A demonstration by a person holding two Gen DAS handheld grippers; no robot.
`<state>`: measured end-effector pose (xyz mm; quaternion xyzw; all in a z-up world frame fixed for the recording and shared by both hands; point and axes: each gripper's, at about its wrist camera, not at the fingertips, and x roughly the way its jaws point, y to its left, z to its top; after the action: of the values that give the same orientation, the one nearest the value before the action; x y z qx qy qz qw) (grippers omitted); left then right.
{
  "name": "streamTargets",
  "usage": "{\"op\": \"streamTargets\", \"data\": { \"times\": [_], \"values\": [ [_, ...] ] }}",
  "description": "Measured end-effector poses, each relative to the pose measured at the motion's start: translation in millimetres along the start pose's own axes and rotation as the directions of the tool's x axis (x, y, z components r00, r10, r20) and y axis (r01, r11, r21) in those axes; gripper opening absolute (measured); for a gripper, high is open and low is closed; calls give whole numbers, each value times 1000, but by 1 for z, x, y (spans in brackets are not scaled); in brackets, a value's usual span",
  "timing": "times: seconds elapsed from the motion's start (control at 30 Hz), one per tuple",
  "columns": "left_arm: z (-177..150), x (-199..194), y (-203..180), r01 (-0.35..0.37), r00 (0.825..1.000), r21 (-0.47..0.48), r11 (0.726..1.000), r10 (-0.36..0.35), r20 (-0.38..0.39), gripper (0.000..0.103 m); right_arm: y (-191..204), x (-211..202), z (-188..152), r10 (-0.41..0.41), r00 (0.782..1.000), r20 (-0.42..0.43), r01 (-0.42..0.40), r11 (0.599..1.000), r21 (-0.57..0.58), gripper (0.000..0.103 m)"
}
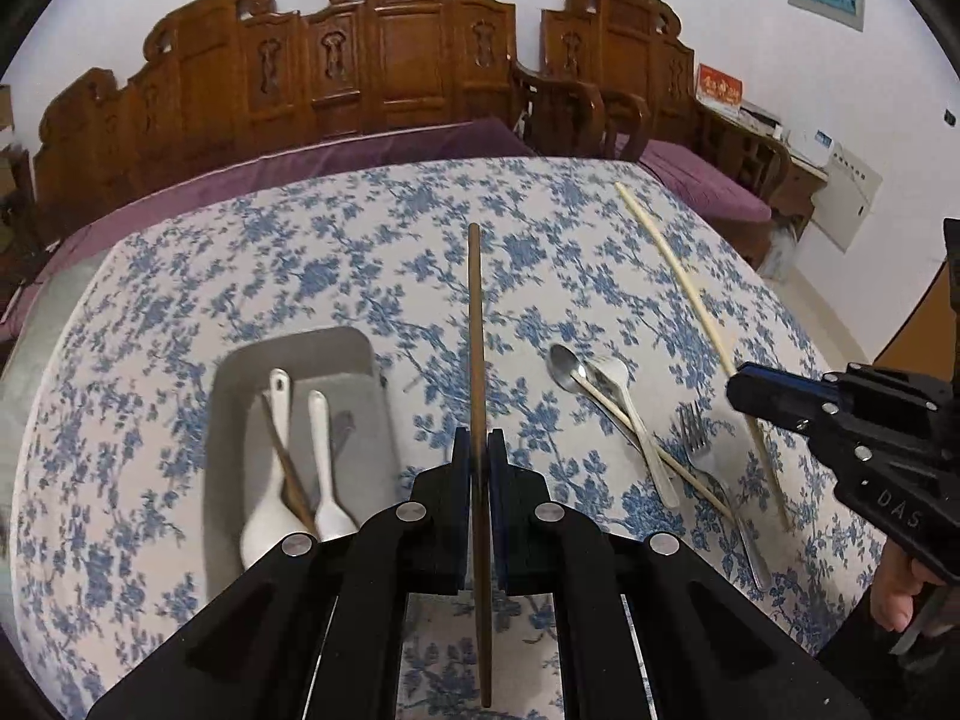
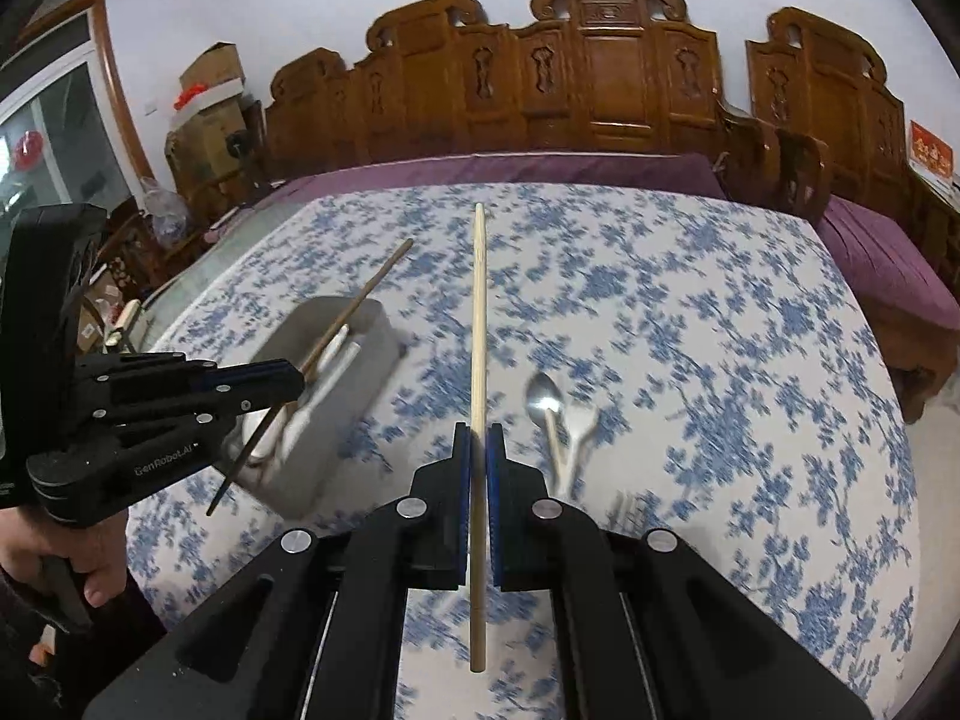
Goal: Organize utensils
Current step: 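Carry the dark chopstick into the tray and open the left gripper while the right carries its chopstick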
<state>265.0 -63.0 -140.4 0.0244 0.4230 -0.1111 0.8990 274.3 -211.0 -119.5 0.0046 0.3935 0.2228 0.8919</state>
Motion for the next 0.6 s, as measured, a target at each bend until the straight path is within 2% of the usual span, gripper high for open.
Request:
{"op": "streamTargets", "data": {
  "times": [0.4,0.6],
  "values": [
    [10,-13,59,-30,999,-45,999,31,22,5,61,33,43,86,996,21,-84,993,-78,6],
    [6,-5,90,-50,999,-77,996,51,14,5,82,58,46,118,993,18,-115,987,-115,6]
  ]
}}
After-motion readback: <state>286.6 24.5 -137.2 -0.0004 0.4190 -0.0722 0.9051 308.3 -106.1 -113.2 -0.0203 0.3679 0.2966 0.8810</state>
